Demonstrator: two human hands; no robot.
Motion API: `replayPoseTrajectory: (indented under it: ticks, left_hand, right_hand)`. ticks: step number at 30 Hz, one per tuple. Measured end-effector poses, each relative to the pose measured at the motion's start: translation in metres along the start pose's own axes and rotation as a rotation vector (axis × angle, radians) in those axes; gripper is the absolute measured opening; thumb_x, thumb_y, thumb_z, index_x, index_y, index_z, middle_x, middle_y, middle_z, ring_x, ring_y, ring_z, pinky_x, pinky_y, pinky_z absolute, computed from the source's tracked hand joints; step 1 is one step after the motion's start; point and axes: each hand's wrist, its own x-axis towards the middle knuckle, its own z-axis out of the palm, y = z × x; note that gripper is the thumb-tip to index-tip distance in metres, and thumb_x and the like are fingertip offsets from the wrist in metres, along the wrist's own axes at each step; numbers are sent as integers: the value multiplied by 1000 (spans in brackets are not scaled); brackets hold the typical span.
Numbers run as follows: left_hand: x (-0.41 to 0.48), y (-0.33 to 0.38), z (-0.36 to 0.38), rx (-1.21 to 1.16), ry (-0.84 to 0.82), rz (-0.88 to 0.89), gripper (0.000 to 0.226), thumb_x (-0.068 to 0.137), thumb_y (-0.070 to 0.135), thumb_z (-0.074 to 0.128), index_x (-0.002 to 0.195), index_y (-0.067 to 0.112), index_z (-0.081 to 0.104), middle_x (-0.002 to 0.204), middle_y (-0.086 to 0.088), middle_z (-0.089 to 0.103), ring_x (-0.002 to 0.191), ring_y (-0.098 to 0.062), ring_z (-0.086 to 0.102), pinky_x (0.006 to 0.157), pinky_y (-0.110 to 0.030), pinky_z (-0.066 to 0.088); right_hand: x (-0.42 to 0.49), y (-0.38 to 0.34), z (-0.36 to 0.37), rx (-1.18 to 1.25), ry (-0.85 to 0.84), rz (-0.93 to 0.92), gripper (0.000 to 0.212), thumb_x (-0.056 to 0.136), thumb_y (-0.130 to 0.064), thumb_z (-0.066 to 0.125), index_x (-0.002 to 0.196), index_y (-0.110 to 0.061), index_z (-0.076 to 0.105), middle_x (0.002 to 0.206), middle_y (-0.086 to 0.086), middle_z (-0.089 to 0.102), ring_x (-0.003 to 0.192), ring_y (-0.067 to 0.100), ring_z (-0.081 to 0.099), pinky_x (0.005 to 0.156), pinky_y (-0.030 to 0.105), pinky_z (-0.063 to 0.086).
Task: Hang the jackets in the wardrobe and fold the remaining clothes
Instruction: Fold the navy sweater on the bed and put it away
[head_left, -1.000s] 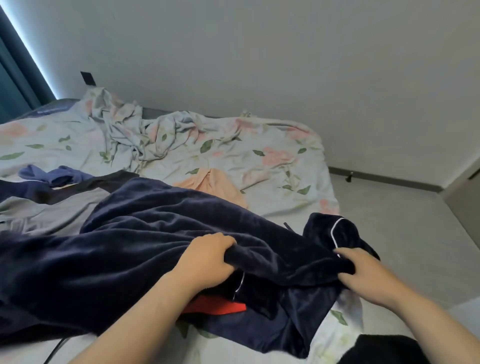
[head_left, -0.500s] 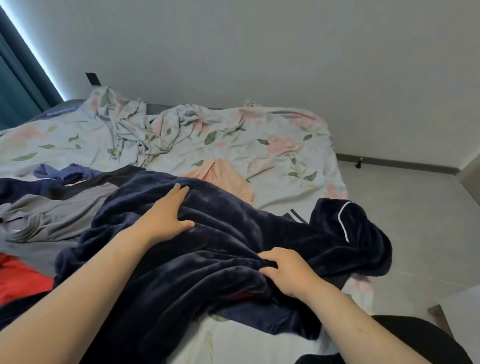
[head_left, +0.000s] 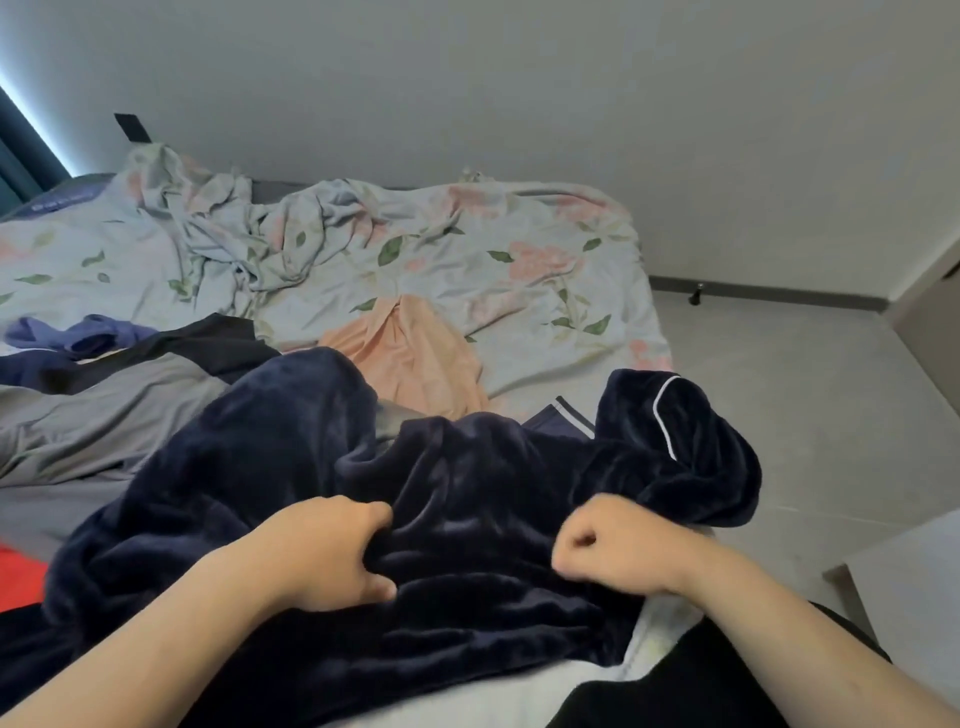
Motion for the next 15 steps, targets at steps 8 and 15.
replayPoseTrajectory:
  ticks: [8,15]
  left_hand:
    - [24,9,-11,14,157,59,22,82,58,58,82,36,57,82,15,61,84,-8,58,67,-26,39]
    - [4,-39,-11,1,609,-63,70,73,71,47,122,23,61,128,-1,62,115,-24,59,98,-43,47]
  right_hand:
    - [61,2,15,196,290,12,72,94,-49,58,154,-39,21,141,-32,24,132,-9,22,109,16,20]
    - [30,54,5,67,420,38,10,86,-22,71,88,-31,74,88,-17,72,90,5,65,83,25,47]
